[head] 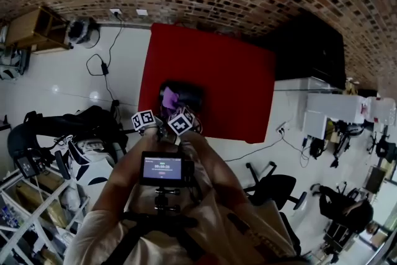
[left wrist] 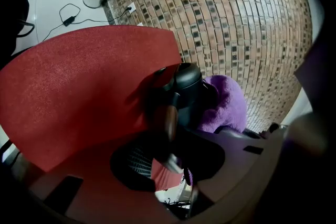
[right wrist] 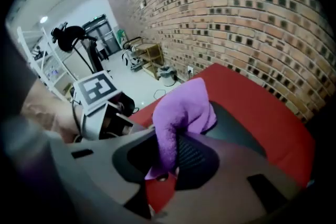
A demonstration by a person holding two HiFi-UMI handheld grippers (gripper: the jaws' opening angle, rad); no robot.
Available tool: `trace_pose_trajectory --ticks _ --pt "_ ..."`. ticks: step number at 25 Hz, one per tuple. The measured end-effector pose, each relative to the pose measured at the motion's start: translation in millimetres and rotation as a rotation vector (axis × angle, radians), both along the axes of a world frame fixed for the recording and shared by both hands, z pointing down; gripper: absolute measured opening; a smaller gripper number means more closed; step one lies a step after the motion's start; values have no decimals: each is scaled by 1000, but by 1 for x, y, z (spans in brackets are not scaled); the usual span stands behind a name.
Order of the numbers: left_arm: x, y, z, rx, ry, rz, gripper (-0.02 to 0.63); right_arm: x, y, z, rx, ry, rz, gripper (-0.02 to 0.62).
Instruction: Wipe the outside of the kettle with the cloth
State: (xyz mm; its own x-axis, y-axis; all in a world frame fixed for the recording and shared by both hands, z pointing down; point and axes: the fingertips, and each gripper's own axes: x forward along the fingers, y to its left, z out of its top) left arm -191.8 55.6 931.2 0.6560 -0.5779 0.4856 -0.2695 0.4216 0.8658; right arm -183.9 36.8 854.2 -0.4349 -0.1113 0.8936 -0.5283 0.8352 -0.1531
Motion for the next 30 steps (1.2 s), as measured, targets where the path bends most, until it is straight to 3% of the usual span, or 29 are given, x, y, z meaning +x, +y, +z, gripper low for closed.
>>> trace_pose_trajectory --ticks 2,4,7,11,14,18,21,23,26,30 --pt "3 -1 -3 1 -9 11 123 31 1 -5 37 53 -26 95" --pt "2 -2 -2 23 13 8 123 74 12 7 -22 66 22 95" --pt "-2 -3 1 33 27 1 123 137 22 26 -124 86 162 95" --pt "0 6 10 -4 32 16 126 213 -13 34 -90 120 423 95" --pt "0 14 17 -39 43 42 127 195 -62 2 -44 -15 485 95" --pt "1 24 25 -64 51 37 129 80 -84 -40 -137 -215 299 95" --pt "0 30 30 -74 33 62 129 9 -63 -29 -275 -213 177 95" --pt "1 32 36 -80 34 60 130 -6 -50 -13 -332 -159 140 95" --pt "4 34 42 -84 33 58 130 27 -45 -4 -354 -104 182 97" --pt "2 41 49 -106 29 68 130 150 -60 29 -322 37 347 97"
